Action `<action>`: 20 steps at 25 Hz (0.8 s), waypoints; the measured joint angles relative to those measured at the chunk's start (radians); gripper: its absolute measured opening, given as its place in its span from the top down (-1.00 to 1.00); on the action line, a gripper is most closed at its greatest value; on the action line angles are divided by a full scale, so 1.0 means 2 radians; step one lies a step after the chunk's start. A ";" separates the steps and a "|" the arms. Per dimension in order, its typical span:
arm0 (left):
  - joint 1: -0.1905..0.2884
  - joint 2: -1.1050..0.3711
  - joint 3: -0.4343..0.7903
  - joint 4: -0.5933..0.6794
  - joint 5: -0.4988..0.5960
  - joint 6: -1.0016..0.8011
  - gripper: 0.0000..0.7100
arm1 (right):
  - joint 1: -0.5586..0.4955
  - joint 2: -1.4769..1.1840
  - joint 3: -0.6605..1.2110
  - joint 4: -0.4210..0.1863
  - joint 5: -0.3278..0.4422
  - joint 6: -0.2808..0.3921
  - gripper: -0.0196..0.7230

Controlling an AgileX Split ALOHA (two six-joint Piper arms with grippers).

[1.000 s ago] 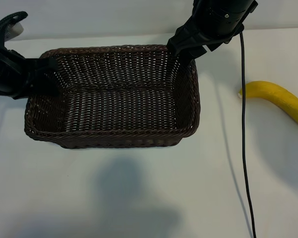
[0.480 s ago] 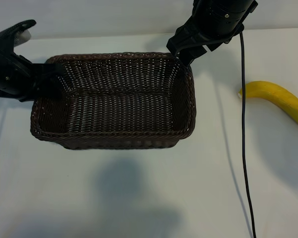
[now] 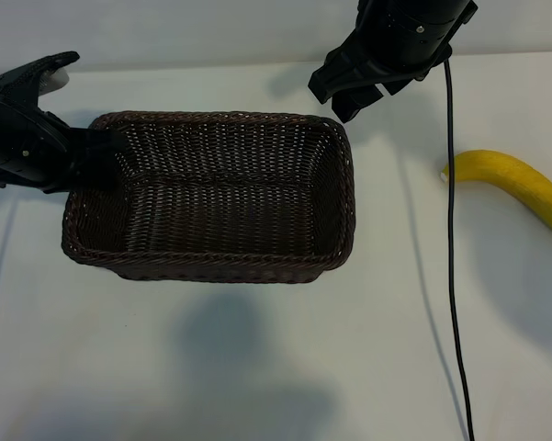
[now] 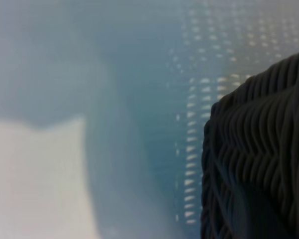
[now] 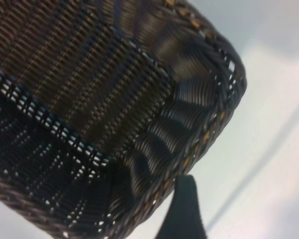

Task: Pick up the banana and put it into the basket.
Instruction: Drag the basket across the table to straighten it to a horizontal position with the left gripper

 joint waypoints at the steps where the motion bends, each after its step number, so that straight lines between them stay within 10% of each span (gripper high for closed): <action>1: 0.000 0.001 0.000 0.000 -0.002 0.001 0.58 | 0.000 0.000 0.000 0.000 0.000 0.000 -0.59; 20: 0.000 0.032 0.000 -0.006 -0.011 0.008 0.58 | 0.000 0.000 0.000 0.000 0.000 0.000 -0.59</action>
